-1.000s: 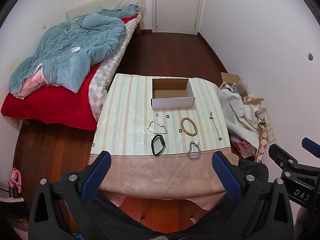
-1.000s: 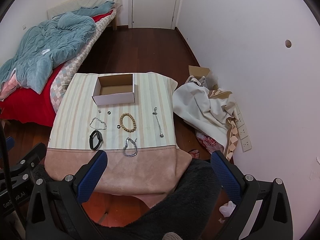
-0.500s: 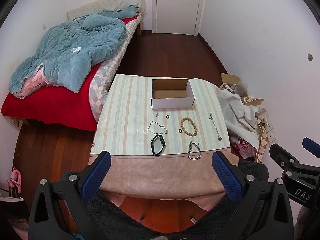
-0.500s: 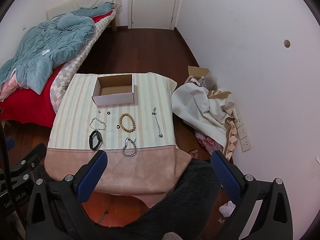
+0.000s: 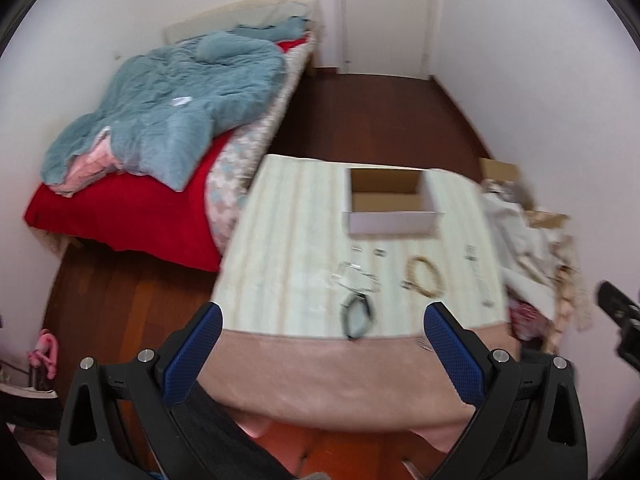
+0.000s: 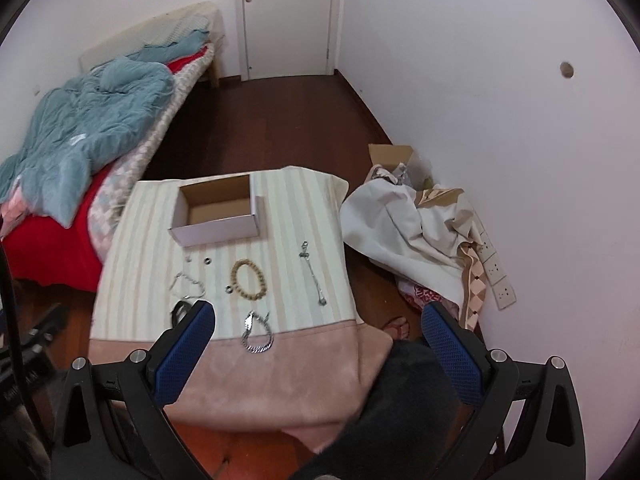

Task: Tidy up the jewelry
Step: 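Grasp the wooden bead bracelet with the right gripper while the left gripper grasps the black watch band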

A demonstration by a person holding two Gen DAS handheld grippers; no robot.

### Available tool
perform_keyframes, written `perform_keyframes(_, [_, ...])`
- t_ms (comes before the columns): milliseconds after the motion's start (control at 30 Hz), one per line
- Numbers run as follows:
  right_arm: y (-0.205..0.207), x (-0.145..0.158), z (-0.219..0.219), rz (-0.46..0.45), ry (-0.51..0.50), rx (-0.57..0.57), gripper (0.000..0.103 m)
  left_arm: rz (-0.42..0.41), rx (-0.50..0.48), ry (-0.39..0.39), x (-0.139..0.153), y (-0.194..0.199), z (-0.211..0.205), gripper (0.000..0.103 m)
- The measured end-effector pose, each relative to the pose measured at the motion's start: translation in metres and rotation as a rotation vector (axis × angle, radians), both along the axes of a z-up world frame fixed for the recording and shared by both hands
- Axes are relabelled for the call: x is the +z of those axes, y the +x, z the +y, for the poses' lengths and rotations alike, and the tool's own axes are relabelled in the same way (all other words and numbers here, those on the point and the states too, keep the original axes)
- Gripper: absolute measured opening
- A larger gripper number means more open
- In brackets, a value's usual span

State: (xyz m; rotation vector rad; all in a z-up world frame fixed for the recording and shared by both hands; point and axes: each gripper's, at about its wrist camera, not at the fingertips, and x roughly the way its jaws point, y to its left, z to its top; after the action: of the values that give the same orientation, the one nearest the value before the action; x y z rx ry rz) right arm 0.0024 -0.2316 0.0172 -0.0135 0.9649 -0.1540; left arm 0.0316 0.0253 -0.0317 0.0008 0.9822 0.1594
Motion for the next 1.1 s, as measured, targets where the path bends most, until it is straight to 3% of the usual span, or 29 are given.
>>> perform_keyframes(133, [0.043,-0.054,-0.001,0.070,0.047,0.021,0.102,0.053,0.048,0.088,-0.052,0.034,0.017,0.103])
perform_keyframes(200, [0.065,-0.086,0.000,0.111,0.061,0.036,0.085,0.106,0.057,0.100,-0.082,0.048,0.022,0.103])
perform_keyframes(300, [0.098,-0.135,0.003,0.176,0.097,0.050,0.068,0.213,0.037,0.088,-0.133,0.070,0.026,0.103])
perform_keyframes(467, [0.147,-0.210,0.008,0.272,0.142,0.061,0.059,0.351,-0.016,0.045,-0.202,0.092,0.021,0.102])
perform_keyframes(533, [0.163,-0.232,0.010,0.296,0.142,0.067,0.059,0.377,-0.017,0.034,-0.221,0.099,0.020,0.096])
perform_keyframes(700, [0.193,-0.276,0.021,0.347,0.130,0.088,0.059,0.382,-0.048,-0.015,-0.242,0.109,0.011,0.086])
perform_keyframes(800, [0.200,-0.292,0.029,0.373,0.114,0.115,0.057,0.385,-0.065,-0.026,-0.247,0.110,0.007,0.085])
perform_keyframes(833, [0.202,-0.296,0.033,0.380,0.104,0.126,0.054,0.385,-0.071,-0.028,-0.249,0.110,0.006,0.081])
perform_keyframes(933, [0.200,-0.301,0.046,0.379,0.037,0.185,0.024,0.398,-0.085,-0.037,-0.255,0.114,0.002,0.065])
perform_keyframes(967, [0.199,-0.301,0.049,0.383,0.023,0.203,0.010,0.399,-0.087,-0.039,-0.255,0.113,0.001,0.061])
perform_keyframes(1000, [0.196,-0.301,0.051,0.394,0.005,0.206,0.010,0.398,-0.089,-0.040,-0.255,0.113,0.001,0.058])
perform_keyframes(1067, [0.188,-0.301,0.051,0.413,-0.017,0.217,0.010,0.398,-0.094,-0.047,-0.256,0.112,0.000,0.041])
perform_keyframes(1100, [0.181,-0.300,0.047,0.429,-0.032,0.216,0.009,0.400,-0.098,-0.054,-0.256,0.112,-0.001,0.038])
